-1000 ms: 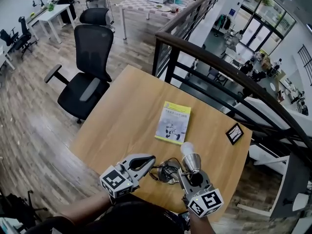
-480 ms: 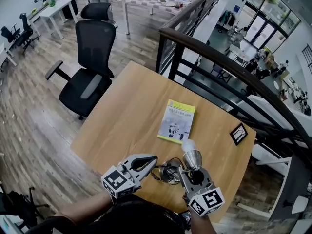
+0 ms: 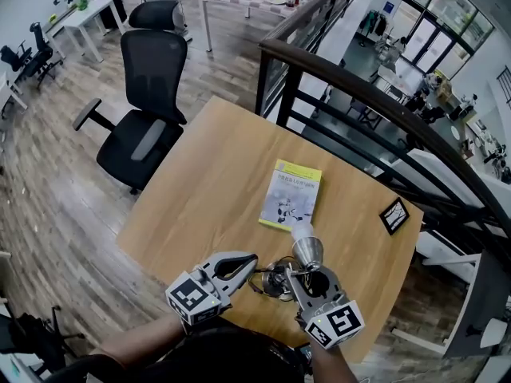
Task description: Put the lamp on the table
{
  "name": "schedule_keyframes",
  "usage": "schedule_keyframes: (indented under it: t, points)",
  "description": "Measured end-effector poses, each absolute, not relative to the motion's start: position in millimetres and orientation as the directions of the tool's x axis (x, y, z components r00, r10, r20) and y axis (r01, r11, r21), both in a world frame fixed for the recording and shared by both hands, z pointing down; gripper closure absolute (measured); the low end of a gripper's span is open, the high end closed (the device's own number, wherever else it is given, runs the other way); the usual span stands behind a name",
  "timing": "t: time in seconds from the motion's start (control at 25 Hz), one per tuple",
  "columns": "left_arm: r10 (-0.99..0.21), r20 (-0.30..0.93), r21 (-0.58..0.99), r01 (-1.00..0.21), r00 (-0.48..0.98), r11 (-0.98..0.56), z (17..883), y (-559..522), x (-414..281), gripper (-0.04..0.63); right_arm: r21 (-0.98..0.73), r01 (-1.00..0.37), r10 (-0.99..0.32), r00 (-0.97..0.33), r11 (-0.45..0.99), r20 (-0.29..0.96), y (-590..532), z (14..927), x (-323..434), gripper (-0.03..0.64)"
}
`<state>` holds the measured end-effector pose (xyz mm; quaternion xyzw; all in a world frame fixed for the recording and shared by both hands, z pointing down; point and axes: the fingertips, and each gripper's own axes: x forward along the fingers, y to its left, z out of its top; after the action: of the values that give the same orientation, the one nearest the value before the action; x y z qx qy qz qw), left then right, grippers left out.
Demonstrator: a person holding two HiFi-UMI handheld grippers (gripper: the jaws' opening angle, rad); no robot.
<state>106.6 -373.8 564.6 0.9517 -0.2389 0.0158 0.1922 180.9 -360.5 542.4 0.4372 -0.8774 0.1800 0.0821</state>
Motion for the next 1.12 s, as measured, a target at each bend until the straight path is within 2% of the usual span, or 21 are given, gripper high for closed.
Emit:
schedule_keyframes:
  t: [0.48, 0.64, 1.12]
  points:
    - [-0.442, 0.127, 0.374, -0.455, 0.888, -0.808, 568, -377, 116, 0.588, -0.265, -0.78, -0.734, -0.624, 0.567, 0.268, -359, 549, 178, 0.508]
    - [-0.432, 0.115, 0.345, -0.444, 0.894, -0.827, 569, -374, 119, 0.586, -0.274, -0.785, -0.737, -0.617, 0.555, 0.277, -358, 552, 178, 0.424]
    - [-0.457, 0.078, 0.326, -0.456, 0.886, -0.828, 545, -352, 117, 0.586, -0.223, -0.824, -0.779, -0.565, 0.521, 0.27, -330, 531, 196, 0.41]
